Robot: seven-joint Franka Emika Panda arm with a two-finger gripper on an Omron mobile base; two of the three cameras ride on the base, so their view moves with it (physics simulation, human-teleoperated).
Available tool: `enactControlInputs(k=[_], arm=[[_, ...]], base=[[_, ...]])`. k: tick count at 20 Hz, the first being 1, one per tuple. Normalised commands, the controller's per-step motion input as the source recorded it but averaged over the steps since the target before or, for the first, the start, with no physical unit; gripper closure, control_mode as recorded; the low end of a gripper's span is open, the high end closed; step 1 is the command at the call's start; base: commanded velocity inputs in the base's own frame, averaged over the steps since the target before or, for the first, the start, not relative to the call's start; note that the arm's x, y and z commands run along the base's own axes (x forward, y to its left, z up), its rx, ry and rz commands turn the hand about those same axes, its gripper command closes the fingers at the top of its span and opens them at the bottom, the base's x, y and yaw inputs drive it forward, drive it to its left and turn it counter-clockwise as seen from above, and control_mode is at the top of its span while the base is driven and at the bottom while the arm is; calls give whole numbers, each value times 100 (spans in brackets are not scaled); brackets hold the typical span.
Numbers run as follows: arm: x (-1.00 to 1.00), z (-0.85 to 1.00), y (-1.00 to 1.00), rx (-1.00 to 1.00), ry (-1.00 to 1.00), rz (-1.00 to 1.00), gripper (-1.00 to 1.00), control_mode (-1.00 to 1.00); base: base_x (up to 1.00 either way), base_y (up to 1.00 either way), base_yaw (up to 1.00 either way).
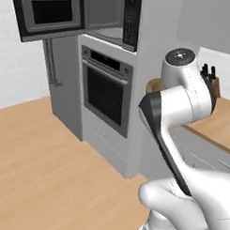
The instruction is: Pick the mushroom from the sink and place it in the bowl. Then pick the bowl and place it in the microwave. Then close the microwave door and press the start button.
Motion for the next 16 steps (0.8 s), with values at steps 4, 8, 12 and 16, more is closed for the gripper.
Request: enactControlInputs(k=[4,8,12,16], arm=[[0,0,0,0,0,0,100,100],[0,0,0,0,0,0,100,100],[0,0,0,0,0,0,100,100],[0,0,0,0,0,0,100,100]], base=[[83,45,-71],[85,65,-72],[72,97,-69],[33,100,-62]])
